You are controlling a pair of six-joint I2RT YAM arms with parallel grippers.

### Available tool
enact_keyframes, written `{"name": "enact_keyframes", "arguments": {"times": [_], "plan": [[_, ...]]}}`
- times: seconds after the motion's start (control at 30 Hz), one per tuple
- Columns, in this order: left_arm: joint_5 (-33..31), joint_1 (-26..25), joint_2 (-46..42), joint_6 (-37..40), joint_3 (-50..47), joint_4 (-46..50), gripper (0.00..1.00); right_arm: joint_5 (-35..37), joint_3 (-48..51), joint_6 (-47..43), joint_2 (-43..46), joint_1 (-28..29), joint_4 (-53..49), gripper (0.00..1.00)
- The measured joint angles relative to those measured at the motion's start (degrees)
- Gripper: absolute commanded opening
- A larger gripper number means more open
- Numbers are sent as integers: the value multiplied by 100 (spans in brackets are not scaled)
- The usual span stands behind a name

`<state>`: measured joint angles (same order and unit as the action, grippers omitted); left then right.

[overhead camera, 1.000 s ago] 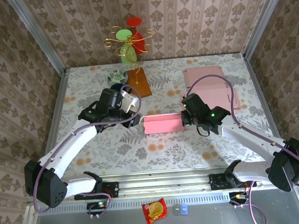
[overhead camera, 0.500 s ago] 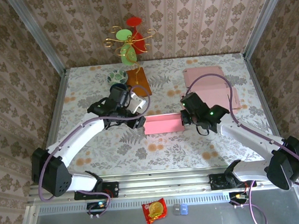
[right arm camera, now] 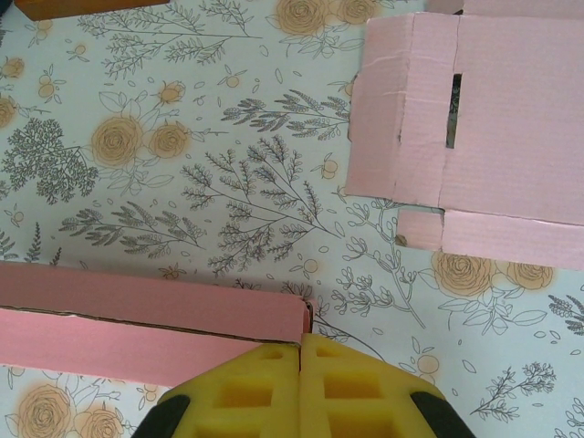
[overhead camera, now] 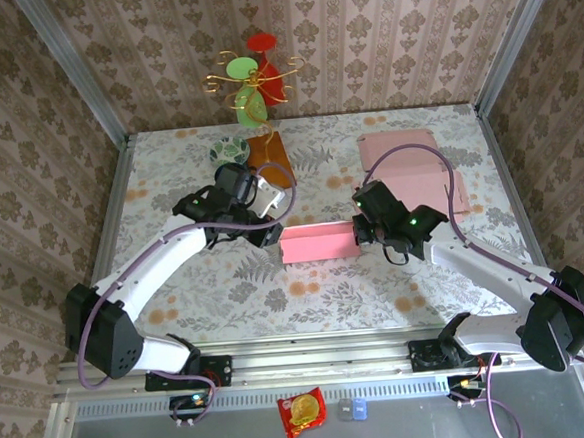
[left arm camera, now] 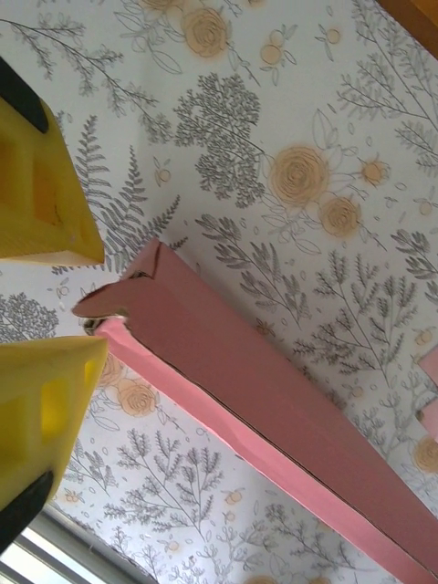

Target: Fold the paper box

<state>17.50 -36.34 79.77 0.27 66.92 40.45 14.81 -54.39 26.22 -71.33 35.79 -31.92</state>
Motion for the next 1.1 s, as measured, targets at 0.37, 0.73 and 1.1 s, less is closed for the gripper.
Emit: {"name": "enact_keyframes", "arguments": {"times": [0.37,0.73,1.1], "plan": [[-17,-15,42,0,13,35,21,0,0,79,0,0,0,0],[-20,-87,192,-7,98,28,14,-2,0,85,0,0,0,0],[-85,-120,227,-13,109,31,2,0,0,103,0,0,-2,0]]}}
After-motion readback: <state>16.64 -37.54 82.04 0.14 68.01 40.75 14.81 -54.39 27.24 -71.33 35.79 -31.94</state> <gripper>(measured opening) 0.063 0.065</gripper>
